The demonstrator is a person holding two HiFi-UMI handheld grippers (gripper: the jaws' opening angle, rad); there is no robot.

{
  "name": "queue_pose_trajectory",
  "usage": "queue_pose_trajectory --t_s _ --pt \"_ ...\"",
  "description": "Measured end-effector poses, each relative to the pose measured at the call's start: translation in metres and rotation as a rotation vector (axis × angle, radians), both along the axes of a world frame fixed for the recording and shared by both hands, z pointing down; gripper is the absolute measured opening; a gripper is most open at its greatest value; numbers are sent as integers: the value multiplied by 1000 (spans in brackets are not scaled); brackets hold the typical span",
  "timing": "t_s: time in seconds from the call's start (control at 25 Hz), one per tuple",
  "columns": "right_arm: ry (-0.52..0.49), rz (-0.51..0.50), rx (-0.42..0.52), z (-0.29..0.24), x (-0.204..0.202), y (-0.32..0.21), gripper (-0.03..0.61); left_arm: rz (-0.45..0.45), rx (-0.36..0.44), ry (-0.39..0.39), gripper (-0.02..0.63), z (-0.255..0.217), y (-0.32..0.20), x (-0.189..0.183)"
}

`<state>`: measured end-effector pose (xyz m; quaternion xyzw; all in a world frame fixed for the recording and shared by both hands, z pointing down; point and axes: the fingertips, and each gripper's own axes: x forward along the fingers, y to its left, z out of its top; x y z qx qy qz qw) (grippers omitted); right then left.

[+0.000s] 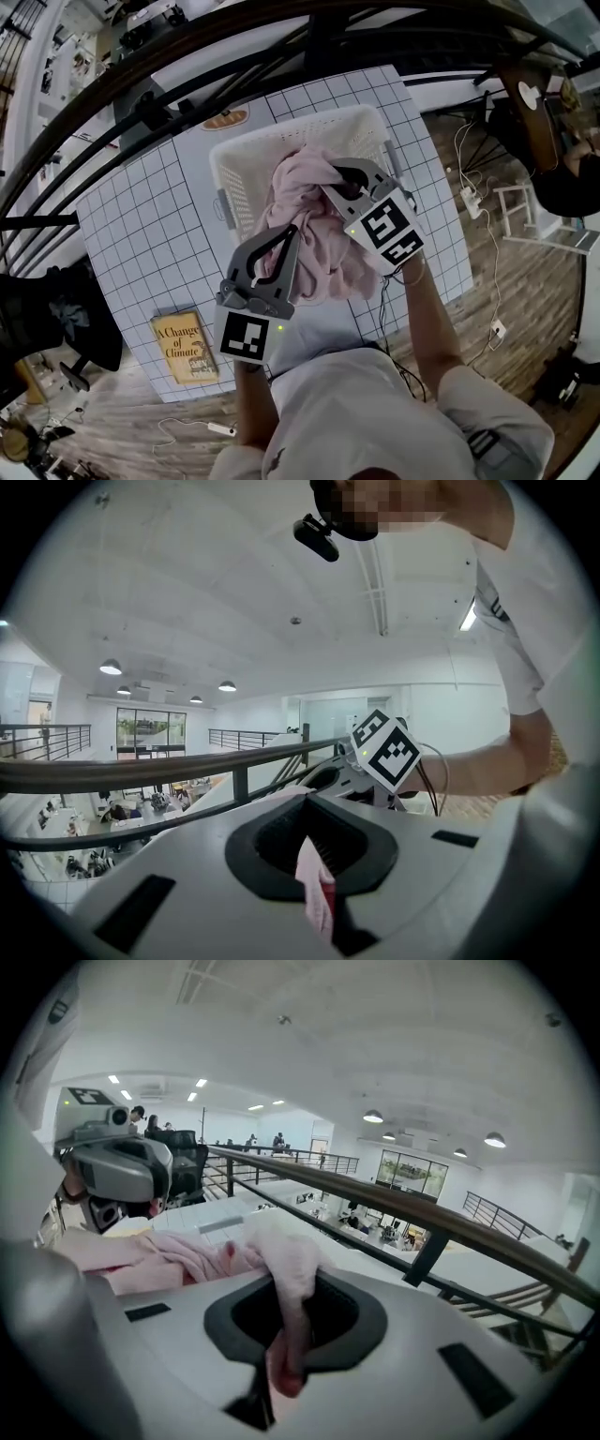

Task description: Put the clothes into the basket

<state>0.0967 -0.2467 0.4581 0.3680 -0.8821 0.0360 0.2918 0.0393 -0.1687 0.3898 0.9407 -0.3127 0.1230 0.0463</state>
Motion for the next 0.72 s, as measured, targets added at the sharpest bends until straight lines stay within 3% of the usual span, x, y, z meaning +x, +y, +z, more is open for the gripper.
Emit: queue_pose_trajectory --t_s 0.28,0.72 --pt "186 -49 -59 32 3 4 46 -1 -24 -9 3 5 -3 3" --pt "292 -126 -139 67 1 7 48 8 -44 -44 3 13 -5 6"
